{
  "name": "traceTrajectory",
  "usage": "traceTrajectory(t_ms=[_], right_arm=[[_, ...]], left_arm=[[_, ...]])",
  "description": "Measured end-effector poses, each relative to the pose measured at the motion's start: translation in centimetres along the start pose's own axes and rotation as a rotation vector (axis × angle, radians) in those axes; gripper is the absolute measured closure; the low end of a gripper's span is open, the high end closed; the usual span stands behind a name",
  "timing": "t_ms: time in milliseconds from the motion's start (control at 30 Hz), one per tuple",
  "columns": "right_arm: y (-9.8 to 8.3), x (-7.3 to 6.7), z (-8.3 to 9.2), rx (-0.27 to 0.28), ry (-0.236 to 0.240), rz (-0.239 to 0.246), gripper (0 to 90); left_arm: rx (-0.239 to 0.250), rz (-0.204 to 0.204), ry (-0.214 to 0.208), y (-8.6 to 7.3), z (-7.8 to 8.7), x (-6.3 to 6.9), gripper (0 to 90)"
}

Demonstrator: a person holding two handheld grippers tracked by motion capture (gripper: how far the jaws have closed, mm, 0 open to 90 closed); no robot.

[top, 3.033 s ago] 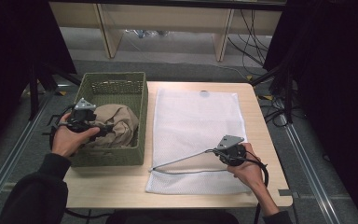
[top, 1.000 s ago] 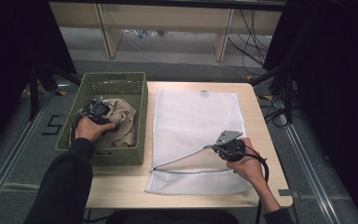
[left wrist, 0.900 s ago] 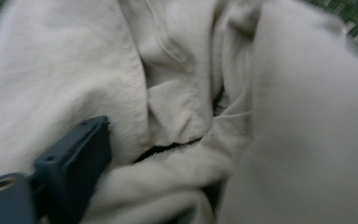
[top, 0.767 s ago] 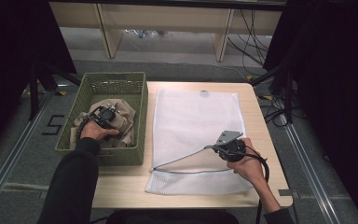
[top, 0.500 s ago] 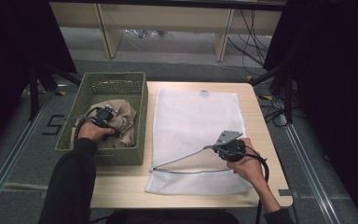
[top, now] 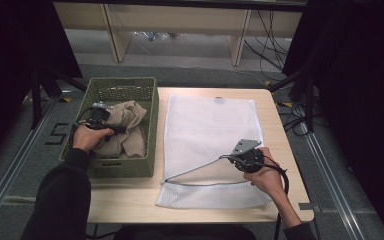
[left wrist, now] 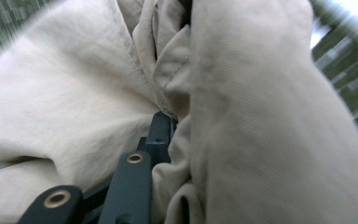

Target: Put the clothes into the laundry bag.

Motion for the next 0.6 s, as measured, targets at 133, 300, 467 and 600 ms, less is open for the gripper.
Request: traceTrajectory(t_ms=[133,300,467,600], right_arm=[[0.1,0.2,0.1,0.002,-0.008,-0.014,89.8],[0.3,0.4,0.2,0.012,-0.004,-0.004,89.8],[0.3,0.5,0.2,0.008,-0.011,-0.017,89.8],[0.5,0.7,0.2,0.013,-0.011,-0.012,89.8]], left_arm=[[0.073,0.014,-0.042,2.1,2.1,1.0,66.8],[0.165,0.026,-0.091,4.4,5.1,2.2,66.9],[0.203,0.023,-0.128,5.6,7.8,3.4,67.0],[0.234,0.010,-0.182,6.2,9.7,5.4,67.0]])
Point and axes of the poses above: each handheld gripper's, and its own axes: z roughly backward along the jaws, y roughly out of its top, x roughly to its right, the point moved 8 cm from there along -z, roughly forward along the jaws, and after that the axes turned 12 degrees about x, right-handed, at the moved point
